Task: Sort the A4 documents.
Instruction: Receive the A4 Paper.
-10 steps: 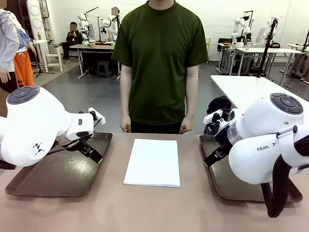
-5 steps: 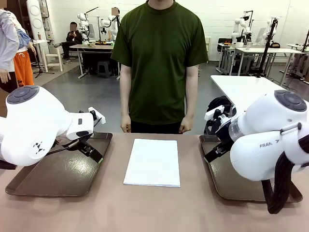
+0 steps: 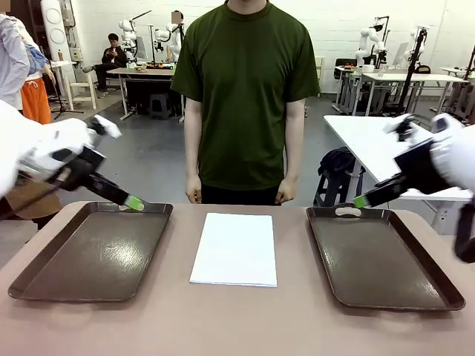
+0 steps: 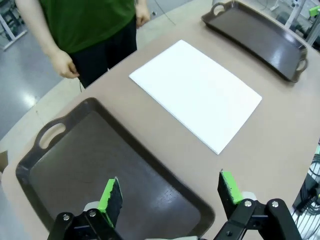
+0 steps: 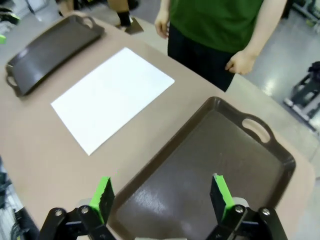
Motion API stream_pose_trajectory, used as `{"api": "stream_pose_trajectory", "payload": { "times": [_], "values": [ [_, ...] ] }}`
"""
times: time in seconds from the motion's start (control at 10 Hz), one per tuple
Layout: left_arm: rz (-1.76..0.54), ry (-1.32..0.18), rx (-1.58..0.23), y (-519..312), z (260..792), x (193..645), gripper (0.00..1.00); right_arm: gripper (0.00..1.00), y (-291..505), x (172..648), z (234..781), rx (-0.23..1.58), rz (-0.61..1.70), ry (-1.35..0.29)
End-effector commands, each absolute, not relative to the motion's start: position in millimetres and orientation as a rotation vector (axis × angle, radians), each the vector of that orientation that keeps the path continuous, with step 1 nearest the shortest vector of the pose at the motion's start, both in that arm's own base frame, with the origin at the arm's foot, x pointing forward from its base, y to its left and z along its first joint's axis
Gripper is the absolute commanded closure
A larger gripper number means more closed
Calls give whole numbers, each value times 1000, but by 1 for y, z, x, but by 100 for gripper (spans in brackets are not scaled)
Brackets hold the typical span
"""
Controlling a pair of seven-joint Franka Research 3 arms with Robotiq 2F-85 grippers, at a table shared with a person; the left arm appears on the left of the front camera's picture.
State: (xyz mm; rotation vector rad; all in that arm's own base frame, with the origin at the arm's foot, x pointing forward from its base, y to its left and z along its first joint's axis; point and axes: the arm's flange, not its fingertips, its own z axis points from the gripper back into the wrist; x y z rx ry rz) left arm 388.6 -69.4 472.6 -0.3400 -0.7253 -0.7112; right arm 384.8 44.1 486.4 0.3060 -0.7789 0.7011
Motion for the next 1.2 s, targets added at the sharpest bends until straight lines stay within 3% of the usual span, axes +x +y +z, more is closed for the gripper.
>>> {"api": "stream_pose_trajectory", "payload": {
  "times": [0.0, 1.0, 1.1],
  "values": [
    [-726, -718, -292, -26, 450, 358, 0, 0, 6, 327, 459, 395, 716, -815],
    [-690, -713, -348, -7, 451, 357, 0, 0, 2, 330, 452, 418, 716, -815],
    [-643, -674, -397, -6, 451, 363, 0, 0, -9, 373, 492, 402, 701, -804]
  ]
}}
